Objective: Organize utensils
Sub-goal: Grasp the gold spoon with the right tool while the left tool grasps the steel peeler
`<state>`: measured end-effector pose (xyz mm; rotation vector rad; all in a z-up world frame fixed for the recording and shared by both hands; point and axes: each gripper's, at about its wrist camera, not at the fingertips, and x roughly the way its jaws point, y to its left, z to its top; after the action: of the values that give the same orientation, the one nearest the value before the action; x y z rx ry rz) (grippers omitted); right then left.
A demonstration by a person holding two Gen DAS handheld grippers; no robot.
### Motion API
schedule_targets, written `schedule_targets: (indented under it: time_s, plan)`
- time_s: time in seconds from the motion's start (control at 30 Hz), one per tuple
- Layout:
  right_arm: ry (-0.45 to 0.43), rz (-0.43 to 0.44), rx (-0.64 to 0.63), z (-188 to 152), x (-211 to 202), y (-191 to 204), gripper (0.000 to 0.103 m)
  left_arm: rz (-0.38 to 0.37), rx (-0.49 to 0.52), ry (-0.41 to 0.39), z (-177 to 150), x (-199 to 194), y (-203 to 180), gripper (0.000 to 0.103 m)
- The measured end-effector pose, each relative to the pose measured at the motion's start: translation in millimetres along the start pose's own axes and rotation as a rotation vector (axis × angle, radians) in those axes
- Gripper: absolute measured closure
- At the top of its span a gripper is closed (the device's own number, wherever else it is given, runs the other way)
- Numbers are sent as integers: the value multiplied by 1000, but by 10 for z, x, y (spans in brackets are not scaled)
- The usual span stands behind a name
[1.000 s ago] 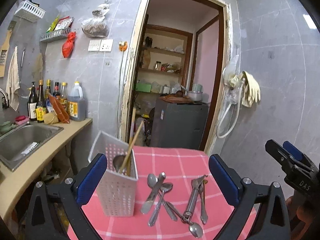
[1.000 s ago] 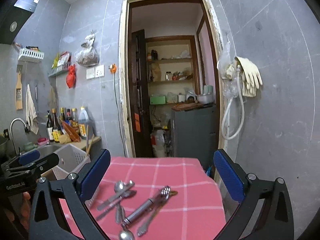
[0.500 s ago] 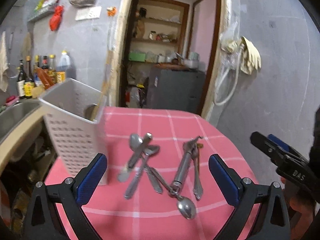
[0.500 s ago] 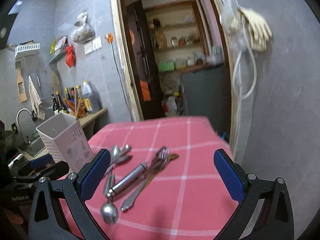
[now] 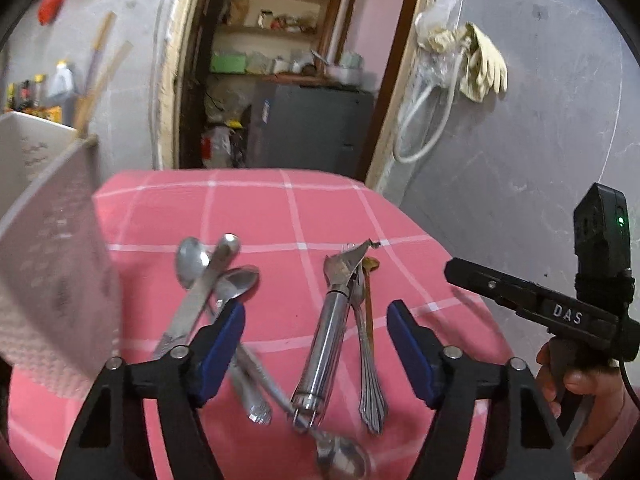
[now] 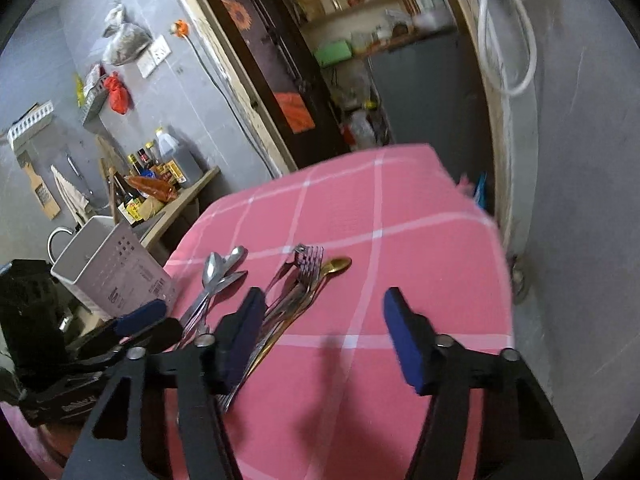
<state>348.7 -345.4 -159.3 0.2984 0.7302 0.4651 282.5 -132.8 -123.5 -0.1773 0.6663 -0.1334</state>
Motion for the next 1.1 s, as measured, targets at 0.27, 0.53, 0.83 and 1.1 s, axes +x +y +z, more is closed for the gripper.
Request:
schedule_targets:
  time_s: [0.27,0.53,0.83,1.1]
  plan:
    - [151,69,91,20,579,-170,74,-58,-19,136,106,481,67,52]
    - [259,112,160,98,944,-155,77,-123,-60,288,146,854,118,69]
    - [372,157,380,109,1347,-208,90,-127,-189,301,133,851,283,83]
    - [335,202,568,15,1535,-223,91,-110,-224,342,150,906,294,84]
